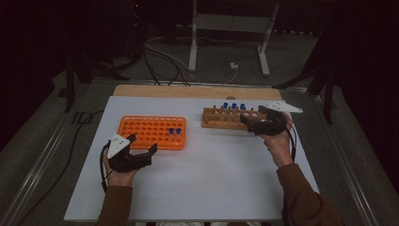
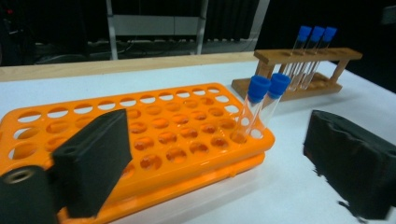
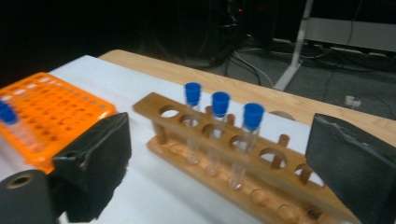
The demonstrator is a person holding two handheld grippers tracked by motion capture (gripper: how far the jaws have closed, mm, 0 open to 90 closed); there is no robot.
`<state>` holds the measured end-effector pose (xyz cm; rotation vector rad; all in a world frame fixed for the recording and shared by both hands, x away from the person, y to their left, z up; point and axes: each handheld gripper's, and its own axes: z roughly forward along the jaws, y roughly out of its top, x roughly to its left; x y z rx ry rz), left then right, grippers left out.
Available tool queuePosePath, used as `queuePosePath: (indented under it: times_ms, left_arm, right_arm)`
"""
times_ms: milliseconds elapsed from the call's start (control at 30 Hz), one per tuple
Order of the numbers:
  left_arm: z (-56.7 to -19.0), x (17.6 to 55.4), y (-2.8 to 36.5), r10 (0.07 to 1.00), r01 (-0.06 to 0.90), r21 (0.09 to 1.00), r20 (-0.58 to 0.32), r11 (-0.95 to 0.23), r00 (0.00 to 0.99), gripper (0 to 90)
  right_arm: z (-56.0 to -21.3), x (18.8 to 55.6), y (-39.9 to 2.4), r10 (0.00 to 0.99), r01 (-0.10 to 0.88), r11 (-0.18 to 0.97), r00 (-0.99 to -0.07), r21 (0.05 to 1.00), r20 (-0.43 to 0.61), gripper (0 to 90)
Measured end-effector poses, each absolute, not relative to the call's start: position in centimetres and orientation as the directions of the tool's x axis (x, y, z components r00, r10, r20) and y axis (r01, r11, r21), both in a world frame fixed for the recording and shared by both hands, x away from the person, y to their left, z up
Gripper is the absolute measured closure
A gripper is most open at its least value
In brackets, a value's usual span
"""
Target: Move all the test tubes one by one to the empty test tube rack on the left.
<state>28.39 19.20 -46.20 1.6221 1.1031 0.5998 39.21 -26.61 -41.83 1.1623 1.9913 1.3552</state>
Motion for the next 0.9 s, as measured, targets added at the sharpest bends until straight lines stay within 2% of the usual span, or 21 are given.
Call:
queuePosePath:
  times_ms: [167, 500, 767, 900]
  left_arm:
    - [-46.4, 28.4, 18.8, 0.888, 0.36, 0.932, -0.127, -0.046, 0.443, 2.3]
    - [-47.0, 28.6, 18.5, 0.885, 0.37, 0.927, -0.127, -0.053, 0.447, 0.8]
    - [-47.2, 28.6, 18.6, 0.886, 0.358, 0.933, -0.126, -0.047, 0.446, 0.8]
    - [-47.3, 28.6, 18.6, 0.886, 0.342, 0.938, -0.114, -0.053, 0.449, 0.8]
  right_arm:
    - [-42.4, 41.0, -26.7, 0.869, 0.424, 0.156, -0.488, 0.892, 0.08, 18.6]
    - [-45.2, 43.5, -25.8, 0.873, 0.44, 0.182, -0.483, 0.879, 0.061, 65.7]
    - [-46.2, 44.8, -25.1, 0.879, 0.467, 0.181, -0.471, 0.865, 0.071, 73.4]
    - [-46.4, 44.9, -24.4, 0.88, 0.461, 0.222, -0.474, 0.859, 0.027, 76.0]
